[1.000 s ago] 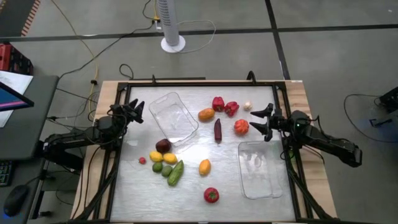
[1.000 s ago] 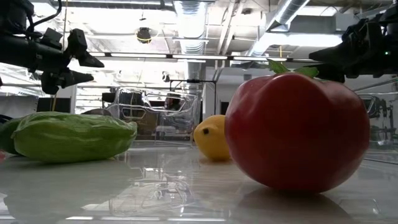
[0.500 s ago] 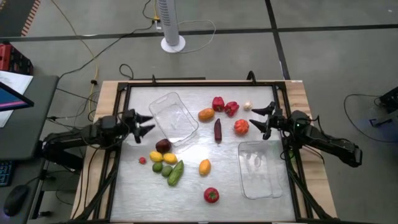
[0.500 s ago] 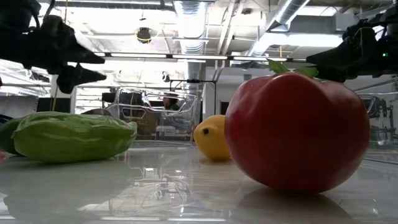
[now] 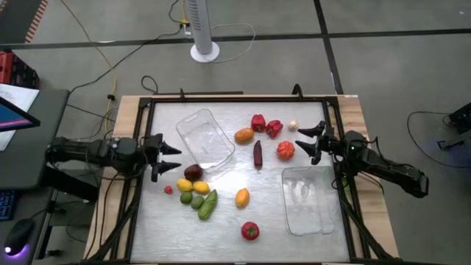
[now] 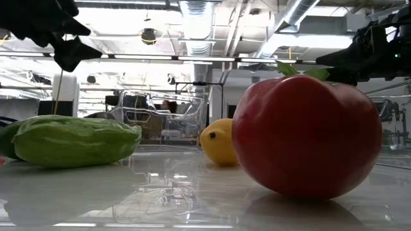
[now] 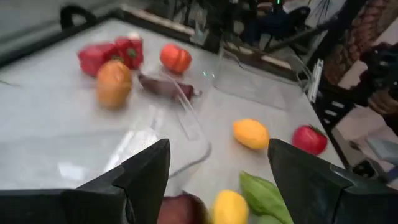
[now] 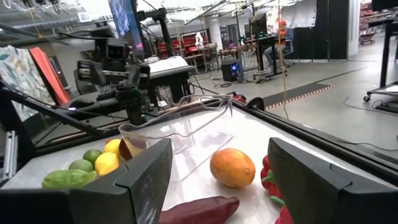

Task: Sort produce into baskets
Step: Put the top left yellow lemon into the top transparent bin

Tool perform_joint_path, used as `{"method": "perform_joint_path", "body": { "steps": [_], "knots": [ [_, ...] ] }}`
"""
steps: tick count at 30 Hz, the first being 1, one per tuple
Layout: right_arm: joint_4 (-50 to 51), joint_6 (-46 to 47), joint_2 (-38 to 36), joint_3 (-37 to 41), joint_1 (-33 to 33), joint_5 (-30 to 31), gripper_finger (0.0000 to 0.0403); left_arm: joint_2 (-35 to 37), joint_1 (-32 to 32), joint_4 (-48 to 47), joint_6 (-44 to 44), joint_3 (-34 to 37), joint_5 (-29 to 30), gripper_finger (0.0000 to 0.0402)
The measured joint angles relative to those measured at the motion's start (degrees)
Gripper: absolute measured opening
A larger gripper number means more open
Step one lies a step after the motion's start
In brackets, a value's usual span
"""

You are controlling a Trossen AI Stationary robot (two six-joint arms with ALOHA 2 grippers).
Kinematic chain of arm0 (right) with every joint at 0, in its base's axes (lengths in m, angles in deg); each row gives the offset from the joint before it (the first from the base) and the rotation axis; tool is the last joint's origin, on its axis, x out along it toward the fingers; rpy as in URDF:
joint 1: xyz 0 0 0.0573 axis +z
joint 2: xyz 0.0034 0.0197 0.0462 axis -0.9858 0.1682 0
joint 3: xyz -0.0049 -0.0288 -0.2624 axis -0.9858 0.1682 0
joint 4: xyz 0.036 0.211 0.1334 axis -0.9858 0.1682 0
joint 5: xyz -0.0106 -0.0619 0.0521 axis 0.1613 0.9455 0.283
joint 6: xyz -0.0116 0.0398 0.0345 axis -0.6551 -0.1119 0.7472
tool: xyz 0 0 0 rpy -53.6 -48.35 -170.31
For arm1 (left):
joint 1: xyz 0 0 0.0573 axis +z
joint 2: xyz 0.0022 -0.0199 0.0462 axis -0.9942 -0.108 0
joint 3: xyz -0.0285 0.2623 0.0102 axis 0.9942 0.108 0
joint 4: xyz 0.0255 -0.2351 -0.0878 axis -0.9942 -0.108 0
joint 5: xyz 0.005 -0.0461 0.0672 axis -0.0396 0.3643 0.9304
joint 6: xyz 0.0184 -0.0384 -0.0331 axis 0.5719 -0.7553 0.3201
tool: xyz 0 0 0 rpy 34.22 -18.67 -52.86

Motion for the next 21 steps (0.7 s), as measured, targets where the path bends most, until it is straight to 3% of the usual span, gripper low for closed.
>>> {"method": "perform_joint_path", "body": {
  "steps": [7, 15, 21],
  "knots": [
    [0.2, 1.1, 0.0, -0.6, 0.0, 0.5, 0.0291, -13.5, -8.1, -2.2, -6.1, -8.7, 0.4, 0.0258],
    [0.7, 1.9, 0.0, -0.7, 2.6, 0.4, 0.0291, -29.4, -22.1, -20.1, -12.9, -24.0, 13.1, 0.0258],
    [1.6, 4.5, 0.8, -0.7, 7.1, 0.4, 0.0291, -35.8, -25.9, -26.1, -20.1, -26.4, 14.2, 0.0258]
  ]
}}
